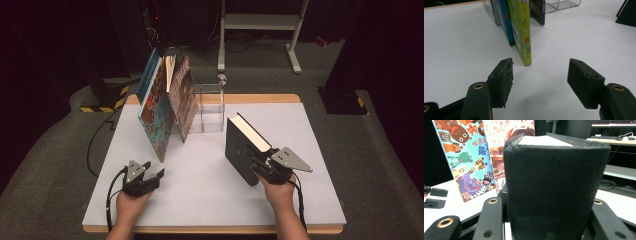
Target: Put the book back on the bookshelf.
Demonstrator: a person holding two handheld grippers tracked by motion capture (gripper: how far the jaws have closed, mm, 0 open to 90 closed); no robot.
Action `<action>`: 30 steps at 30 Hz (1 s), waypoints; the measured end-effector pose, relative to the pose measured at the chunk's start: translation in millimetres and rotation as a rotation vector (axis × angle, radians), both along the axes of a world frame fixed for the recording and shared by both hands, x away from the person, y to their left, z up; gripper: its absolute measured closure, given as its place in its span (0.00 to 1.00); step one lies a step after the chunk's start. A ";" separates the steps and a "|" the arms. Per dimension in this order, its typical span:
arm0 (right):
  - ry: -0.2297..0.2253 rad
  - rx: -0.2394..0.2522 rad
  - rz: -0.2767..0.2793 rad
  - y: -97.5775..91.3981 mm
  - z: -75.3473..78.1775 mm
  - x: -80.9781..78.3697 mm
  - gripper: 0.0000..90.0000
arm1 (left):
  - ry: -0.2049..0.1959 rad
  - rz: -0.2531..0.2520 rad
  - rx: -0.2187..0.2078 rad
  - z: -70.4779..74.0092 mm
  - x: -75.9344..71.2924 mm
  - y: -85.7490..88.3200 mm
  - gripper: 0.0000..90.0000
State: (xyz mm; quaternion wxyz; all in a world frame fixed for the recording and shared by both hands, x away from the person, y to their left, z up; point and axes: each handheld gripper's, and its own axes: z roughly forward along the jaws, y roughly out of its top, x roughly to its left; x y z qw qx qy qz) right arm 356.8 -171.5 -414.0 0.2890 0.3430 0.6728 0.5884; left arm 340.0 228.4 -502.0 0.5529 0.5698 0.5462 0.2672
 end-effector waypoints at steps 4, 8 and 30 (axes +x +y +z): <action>-0.001 -0.002 0.006 0.8 -0.3 -1.2 0.58 | 0.001 0.001 0.002 0.0 0.0 0.0 0.41; 0.009 -0.004 0.025 0.5 0.1 -1.5 0.57 | 0.003 0.003 0.000 -0.1 0.4 0.2 0.41; 0.060 0.011 0.007 2.1 8.1 6.2 0.53 | 0.000 0.003 -0.001 0.0 0.1 0.0 0.41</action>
